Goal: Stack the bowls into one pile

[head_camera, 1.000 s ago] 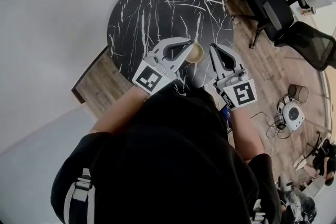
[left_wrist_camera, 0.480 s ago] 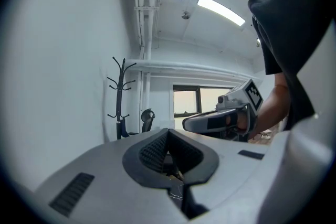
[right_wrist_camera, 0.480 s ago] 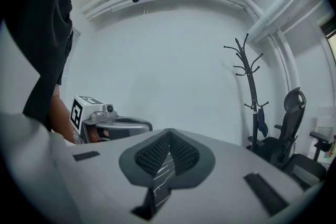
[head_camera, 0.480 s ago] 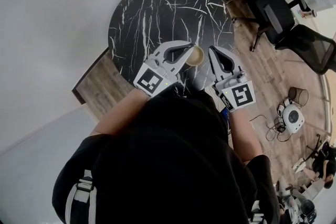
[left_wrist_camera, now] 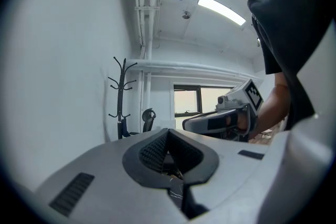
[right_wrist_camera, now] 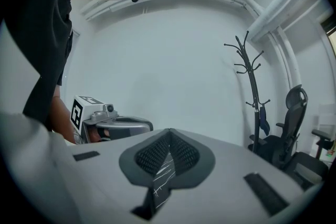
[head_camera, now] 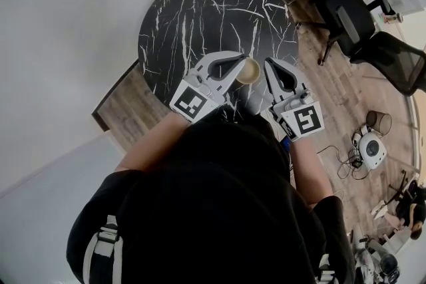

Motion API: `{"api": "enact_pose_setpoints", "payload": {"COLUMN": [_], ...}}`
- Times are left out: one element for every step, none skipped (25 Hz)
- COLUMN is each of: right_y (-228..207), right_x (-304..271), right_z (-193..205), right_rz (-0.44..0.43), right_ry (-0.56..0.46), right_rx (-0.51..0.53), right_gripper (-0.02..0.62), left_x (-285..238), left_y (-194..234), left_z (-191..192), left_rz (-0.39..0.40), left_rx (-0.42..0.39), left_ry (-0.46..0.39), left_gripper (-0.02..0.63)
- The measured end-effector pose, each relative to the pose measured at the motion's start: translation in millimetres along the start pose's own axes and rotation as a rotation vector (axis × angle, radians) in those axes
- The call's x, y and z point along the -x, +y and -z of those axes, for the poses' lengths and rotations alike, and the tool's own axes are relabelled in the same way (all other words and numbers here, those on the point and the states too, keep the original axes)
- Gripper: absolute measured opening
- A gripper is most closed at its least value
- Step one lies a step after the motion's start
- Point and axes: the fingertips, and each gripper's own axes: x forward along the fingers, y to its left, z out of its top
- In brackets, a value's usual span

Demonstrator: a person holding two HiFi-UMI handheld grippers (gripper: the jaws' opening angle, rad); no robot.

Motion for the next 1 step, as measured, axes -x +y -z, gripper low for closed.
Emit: {"api": "enact_pose_setpoints", "payload": {"right_y": [0.3], "right_x": [0.0], "right_z": [0.7], "right_rz": [0.0], "right_ry": [0.002], "right_rx": [0.001], "right_gripper": [0.0], "left_x": [0.2], "left_y": [-0.2], "left_z": [0.6], "left_rz": [0.001], "left_rx": [-0.002], "left_ry": [0.001], "left_gripper": [0.005]}}
